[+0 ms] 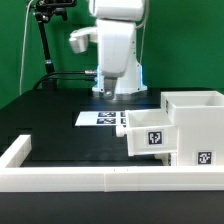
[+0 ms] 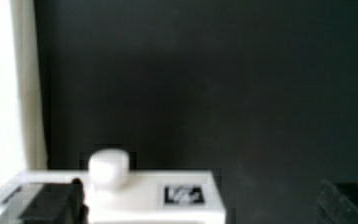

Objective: Assemble drawer

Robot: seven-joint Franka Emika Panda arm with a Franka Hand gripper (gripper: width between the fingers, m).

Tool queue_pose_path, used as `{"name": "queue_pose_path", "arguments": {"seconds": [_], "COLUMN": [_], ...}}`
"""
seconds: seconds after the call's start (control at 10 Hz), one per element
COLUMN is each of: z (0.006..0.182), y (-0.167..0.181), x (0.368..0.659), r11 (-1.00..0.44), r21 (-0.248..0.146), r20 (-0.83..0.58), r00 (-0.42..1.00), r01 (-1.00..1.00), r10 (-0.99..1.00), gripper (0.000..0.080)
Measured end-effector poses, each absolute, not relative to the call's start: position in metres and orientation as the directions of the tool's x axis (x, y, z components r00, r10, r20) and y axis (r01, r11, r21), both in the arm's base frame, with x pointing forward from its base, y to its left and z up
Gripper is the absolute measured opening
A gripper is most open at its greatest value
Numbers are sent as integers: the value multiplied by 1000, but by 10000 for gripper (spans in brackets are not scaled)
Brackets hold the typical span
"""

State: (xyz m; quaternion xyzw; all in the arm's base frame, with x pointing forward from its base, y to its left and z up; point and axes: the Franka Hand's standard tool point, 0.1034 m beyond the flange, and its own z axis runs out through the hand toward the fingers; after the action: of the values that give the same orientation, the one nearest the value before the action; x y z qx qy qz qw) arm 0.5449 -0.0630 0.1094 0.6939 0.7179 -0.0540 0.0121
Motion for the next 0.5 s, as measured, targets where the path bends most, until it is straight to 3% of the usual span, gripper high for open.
{"name": "queue_pose_path", "arguments": {"seconds": [0.4,0.5], "z": [101,93], "y": [-69,-70], "x": [545,541], "r11": [29,40], "r21": [-72,-82], "r20": [-76,-37], "r00": [-35,-43], "r01": [997,996], "r10": [996,998], "gripper": [649,649]}}
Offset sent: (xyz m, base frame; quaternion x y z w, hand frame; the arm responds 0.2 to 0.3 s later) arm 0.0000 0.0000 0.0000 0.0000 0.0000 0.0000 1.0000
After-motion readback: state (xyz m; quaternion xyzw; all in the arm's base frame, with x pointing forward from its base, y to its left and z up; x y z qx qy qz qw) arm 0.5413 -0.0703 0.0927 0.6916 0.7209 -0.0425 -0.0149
